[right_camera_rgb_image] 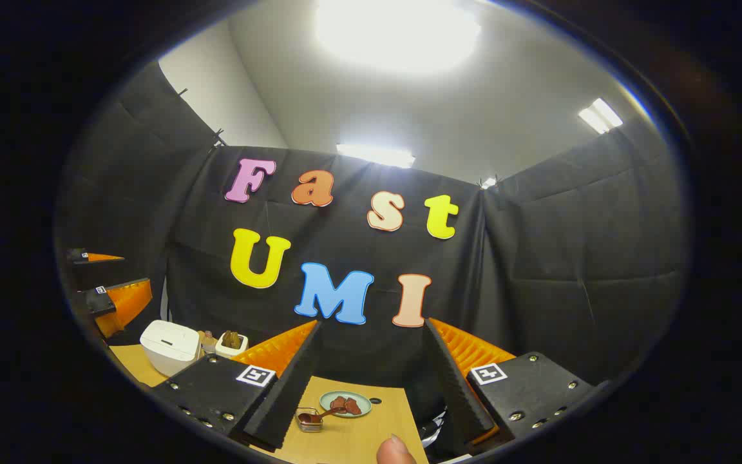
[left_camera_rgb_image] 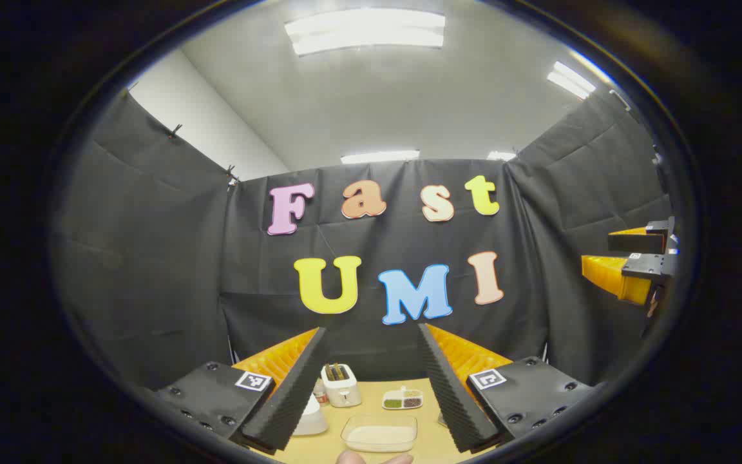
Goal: Close the left gripper, press the button to open the rice cooker; take a wooden spoon from the chopstick holder with the right hand, scoop a spoonful of rice and pour it into the rice cooker, then put the wooden spoon back into the chopstick holder.
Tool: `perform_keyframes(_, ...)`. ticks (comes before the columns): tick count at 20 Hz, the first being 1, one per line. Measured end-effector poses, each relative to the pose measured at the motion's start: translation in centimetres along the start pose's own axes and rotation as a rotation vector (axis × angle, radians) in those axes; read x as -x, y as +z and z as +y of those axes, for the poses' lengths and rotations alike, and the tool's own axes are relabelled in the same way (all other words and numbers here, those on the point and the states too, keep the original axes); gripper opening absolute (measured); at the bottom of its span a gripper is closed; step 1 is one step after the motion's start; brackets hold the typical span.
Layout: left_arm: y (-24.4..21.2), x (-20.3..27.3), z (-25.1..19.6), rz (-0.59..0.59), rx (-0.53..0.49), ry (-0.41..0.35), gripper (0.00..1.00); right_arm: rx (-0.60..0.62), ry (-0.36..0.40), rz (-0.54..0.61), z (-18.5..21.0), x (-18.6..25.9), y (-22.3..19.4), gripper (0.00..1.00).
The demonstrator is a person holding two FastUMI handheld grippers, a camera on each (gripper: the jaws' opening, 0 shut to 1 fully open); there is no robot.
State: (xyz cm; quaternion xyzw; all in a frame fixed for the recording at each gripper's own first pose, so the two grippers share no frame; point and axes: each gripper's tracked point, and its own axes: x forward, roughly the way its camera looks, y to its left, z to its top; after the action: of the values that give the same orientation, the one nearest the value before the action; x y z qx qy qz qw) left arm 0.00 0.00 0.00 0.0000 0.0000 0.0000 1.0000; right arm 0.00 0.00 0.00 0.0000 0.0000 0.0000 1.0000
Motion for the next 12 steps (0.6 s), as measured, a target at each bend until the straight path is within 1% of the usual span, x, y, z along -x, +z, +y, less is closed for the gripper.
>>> perform_keyframes(5,0.1,0.3,-0.8,0.005,0.002,-0.007,0.96,-0.010,0.001,0.016,-0.7,0.5,-0.2,0.95)
perform_keyframes(9,-0.1,0.4,-1.1,0.012,0.016,-0.003,0.97,-0.012,0.008,0.023,-0.9,0.6,-0.6,0.95)
perform_keyframes(12,-0.1,0.5,-1.5,0.016,0.009,0.003,0.97,-0.014,0.015,0.026,-1.4,0.4,-0.8,0.95)
